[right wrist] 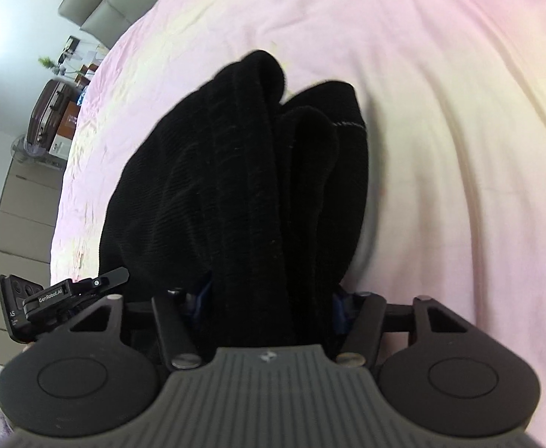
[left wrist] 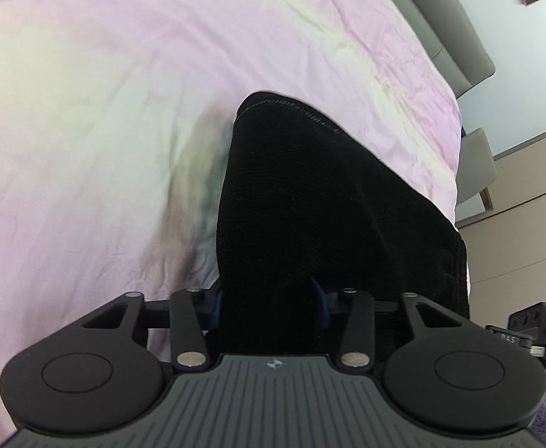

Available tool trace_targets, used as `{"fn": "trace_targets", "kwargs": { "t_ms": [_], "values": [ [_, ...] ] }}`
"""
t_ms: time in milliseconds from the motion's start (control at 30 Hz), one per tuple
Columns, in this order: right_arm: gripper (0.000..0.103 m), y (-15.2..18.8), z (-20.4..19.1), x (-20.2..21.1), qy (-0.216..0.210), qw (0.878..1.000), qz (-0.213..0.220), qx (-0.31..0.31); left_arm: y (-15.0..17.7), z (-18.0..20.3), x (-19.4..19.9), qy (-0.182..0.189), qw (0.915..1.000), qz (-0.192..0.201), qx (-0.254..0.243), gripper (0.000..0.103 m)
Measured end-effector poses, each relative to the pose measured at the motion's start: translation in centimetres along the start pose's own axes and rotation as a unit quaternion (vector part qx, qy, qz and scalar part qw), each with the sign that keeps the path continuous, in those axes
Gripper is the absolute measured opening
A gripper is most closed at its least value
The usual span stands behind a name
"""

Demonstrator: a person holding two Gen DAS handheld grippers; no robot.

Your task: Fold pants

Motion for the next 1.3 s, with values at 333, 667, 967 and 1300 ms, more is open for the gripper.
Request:
{"fn": "trace_targets", "kwargs": {
  "t_ms": [333, 667, 967, 1300],
  "values": [
    [0.050, -0.1, -11.1, 4.2, -0.001, 0.996, 0.017, 0.088, -1.4, 0.6, 6.8, 0.011, 0.9988, 0.045, -0.016, 0.038],
    [0.050, 4.2, -22.1, -1.9, -0.062, 0.993, 0.015, 0.102, -5.1, -5.0, 15.1, -0.046, 0.9941, 0.091, -0.036, 0.038],
    [0.050, 9.4, -27.3, -10.0, -0.098, 0.994, 0.002, 0.049, -9.3, -11.1, 18.4, -0.086, 0.9901, 0.068, -0.088, 0.038],
    [0.052, 11.8, -26.1, -16.0, -0.055, 0.996, -0.032, 0.061, -8.8, -17.5, 15.6, -0.102, 0.9887, 0.018, -0.109, 0.041]
  ]
}}
Point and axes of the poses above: each gripper's, at about its wrist camera, not at the fingertips, and x roughly against the way its jaws point, z to its right, y to its underside, the point moved 5 cm from there along -x, roughly the way its jaws point, and after that the axes turned 9 degrees about z, right-handed, at the moved point
